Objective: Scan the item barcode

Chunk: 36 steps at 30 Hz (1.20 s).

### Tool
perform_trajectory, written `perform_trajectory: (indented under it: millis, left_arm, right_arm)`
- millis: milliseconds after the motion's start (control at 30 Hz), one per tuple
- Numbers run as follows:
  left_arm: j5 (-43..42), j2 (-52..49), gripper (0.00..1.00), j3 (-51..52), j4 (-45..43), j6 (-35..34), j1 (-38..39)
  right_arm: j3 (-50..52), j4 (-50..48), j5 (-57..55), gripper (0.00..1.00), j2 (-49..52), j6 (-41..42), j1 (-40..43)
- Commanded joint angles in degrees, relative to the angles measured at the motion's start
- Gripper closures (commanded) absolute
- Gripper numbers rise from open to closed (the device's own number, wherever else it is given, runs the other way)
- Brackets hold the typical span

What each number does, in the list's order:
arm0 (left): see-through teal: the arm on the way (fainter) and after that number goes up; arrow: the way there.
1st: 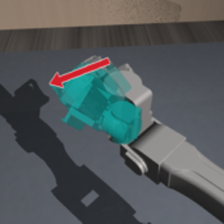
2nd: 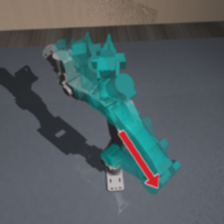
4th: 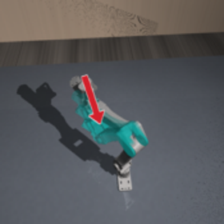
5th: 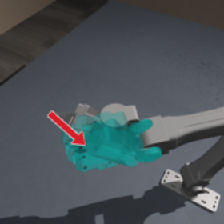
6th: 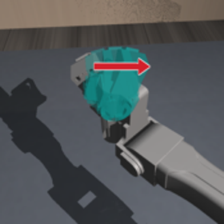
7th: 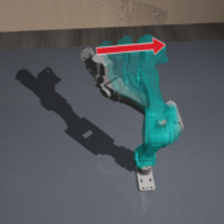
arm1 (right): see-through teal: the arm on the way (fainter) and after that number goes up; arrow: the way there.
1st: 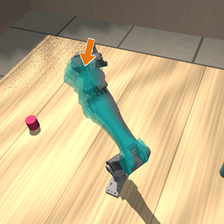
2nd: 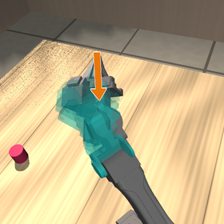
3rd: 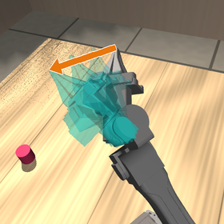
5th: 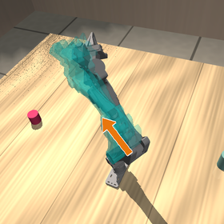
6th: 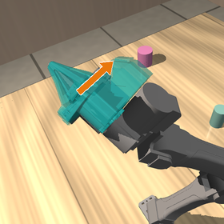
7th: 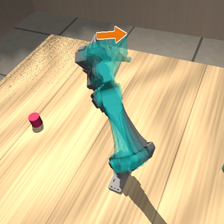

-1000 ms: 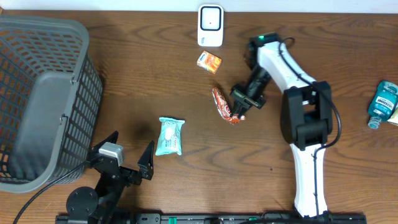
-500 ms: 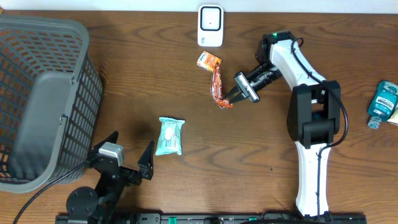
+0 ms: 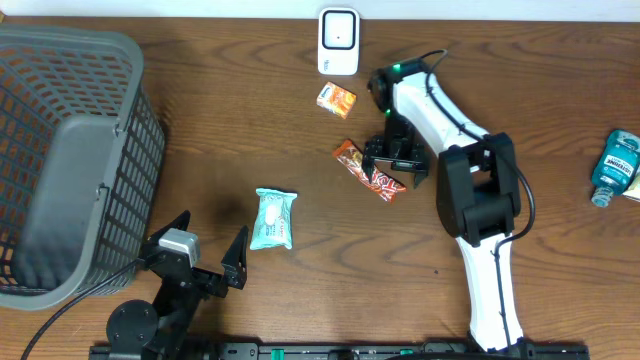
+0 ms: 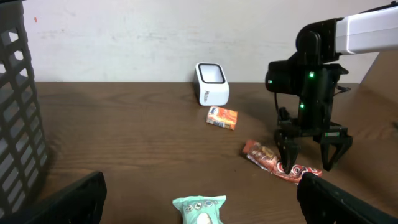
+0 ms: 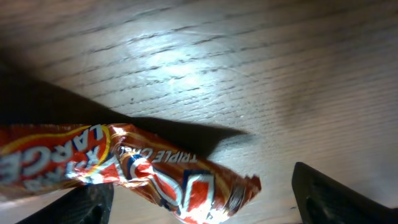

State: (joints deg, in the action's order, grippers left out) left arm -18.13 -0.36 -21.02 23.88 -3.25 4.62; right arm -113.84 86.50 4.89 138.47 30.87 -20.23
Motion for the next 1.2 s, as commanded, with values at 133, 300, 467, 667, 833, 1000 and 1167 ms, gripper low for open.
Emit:
perform_trajectory:
  millis: [133,300,467,667,833,1000,1167]
  left_arm:
    - [-0.72,0.2,0.02,0.07,-0.09,-0.72,0.22]
    - [-0.72,0.2,0.02,0.07,-0.09,-0.72,0.22]
    - [-0.72,0.2,0.02,0.07,-0.09,-0.72,0.22]
    - [-0.72,0.2,0.02,0.07,-0.09,-0.72,0.22]
    - [-0.72,0.2,0.02,0.07,-0.09,-0.72,0.22]
    - [-0.72,0.2,0.02,0.07,-0.09,-0.72,0.22]
    - [-0.72,0.2,0.02,0.07,-0.09,-0.72,0.22]
  right_arm:
    - [-1.62,-1.99,-16.28,0.06,-4.66,-1.42,-5.33]
    - [-1.62,-7.41,-18.1,0.06,-10.73,-3.82,-10.62]
    - [-0.98,-12.07,-18.1,0.16,-11.13,-13.09,-14.36]
    - [2.12,-16.26,-19.08,0.29,-6.43,-23.71,-15.02]
    - [3.19,-17.9,-27.06,0.39,-2.8,-24.15,-14.51]
    - [4.85,-19.76,-26.21,0.46,-2.69,-24.15,-14.93]
    - [13.38,-26.12,-24.85,0.69,-2.69,-30.21,-14.58]
